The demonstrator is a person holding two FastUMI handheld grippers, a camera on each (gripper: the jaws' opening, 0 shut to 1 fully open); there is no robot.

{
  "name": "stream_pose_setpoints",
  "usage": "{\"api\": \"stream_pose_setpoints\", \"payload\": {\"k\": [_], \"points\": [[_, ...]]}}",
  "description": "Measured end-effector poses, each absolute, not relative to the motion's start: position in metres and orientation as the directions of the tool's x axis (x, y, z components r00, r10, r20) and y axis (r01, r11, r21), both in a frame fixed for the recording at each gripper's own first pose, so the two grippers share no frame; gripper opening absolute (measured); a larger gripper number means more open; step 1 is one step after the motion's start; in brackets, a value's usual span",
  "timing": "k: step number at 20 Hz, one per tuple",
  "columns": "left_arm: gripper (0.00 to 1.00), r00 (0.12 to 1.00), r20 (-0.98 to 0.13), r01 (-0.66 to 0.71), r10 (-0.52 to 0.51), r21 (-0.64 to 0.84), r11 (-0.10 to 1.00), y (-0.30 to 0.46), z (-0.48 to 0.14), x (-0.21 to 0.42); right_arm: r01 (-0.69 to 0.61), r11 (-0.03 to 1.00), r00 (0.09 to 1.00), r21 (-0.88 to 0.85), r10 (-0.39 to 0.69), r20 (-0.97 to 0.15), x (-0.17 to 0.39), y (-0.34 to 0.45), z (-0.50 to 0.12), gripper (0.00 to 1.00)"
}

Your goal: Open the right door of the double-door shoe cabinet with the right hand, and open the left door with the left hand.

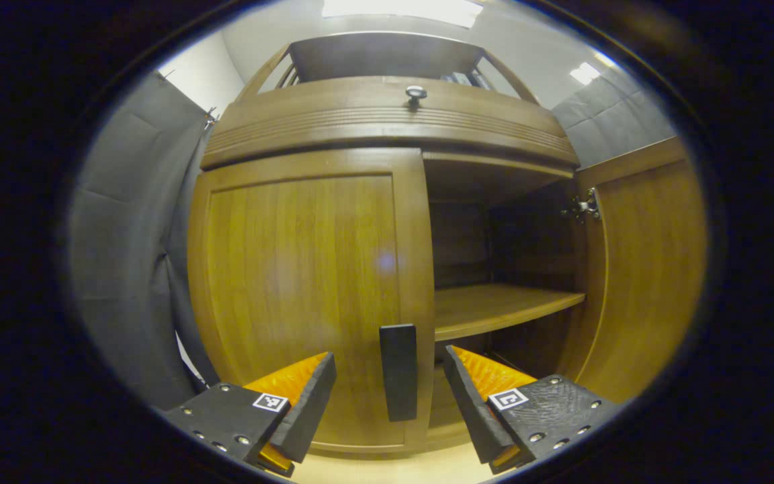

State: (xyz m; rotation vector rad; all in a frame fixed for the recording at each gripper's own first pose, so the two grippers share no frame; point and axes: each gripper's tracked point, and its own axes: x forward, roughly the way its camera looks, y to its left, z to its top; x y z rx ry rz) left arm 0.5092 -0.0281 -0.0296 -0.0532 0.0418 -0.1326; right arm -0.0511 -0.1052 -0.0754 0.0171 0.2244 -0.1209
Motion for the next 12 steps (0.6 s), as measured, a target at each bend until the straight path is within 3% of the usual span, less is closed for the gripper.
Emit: {"api": "stream_pose_setpoints", "payload": {"k": [4,6,9,12], "points": [[0.93,0.991,-0.050,0.120,-0.123,-0.069,0.990,-0.028,-0.039,0.524,0.136,0.991,0.963,0.005,-0.131,-0.235,-0.053,-0.105,-0.078,0.96],[0.78,0.990,-0.056,0.122,-0.127,-0.073,0.990,-0.030,-0.039,0.531,0.135,0.991,0.962,0.005,-0.129,-0.239,-0.052,-0.104,-0.080,0.99],[0.78,0.986,-0.061,0.150,-0.156,-0.085,0.985,-0.037,-0.044,0.533,0.128,0.992,0.963,0.000,-0.125,-0.237,-0.052,-0.102,-0.079,0.98],[0.38,0.988,-0.067,0.137,-0.141,-0.067,0.988,-0.044,-0.046,0.537,0.118,0.993,0.965,0.007,-0.113,-0.238,-0.050,-0.100,-0.080,1.00]]}}
